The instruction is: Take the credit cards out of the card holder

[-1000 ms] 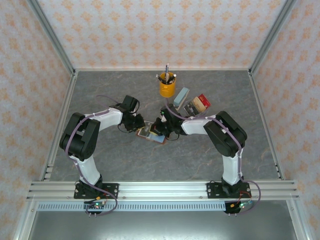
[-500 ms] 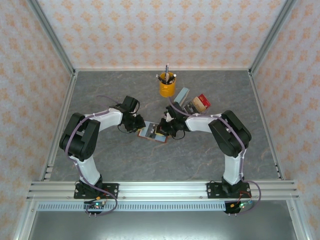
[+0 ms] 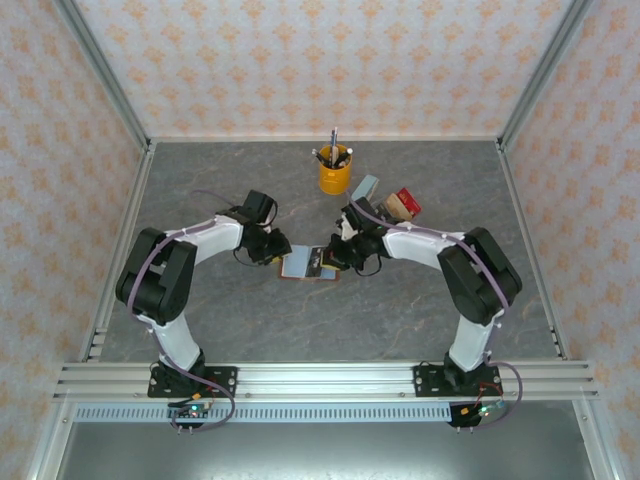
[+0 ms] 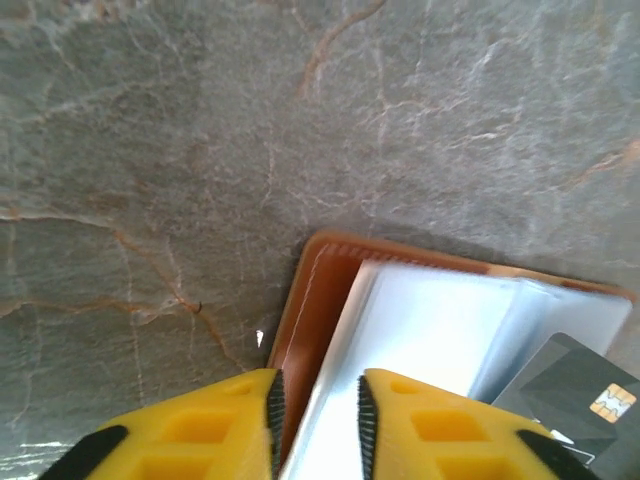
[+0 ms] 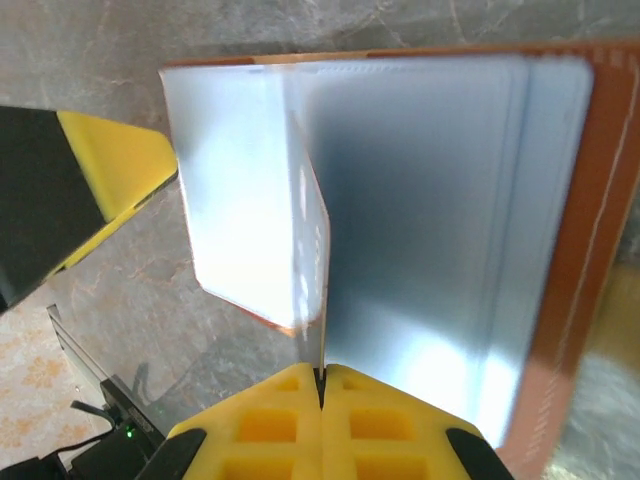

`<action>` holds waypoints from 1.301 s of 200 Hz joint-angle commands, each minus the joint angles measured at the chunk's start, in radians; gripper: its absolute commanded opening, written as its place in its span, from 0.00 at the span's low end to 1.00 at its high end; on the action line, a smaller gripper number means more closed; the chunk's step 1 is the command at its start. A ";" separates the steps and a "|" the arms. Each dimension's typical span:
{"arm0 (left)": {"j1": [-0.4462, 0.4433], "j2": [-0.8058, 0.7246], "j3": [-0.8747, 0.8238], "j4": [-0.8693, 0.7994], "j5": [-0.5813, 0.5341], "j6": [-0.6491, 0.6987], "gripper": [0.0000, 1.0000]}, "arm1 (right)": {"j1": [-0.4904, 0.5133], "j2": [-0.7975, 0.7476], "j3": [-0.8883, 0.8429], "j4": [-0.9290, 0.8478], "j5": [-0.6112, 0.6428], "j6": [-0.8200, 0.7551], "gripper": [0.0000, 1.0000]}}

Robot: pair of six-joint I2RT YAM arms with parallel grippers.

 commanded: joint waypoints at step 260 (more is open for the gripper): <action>0.006 -0.250 -0.234 0.957 0.565 -0.389 0.00 | -0.167 -0.191 -0.015 0.397 -0.473 0.084 0.01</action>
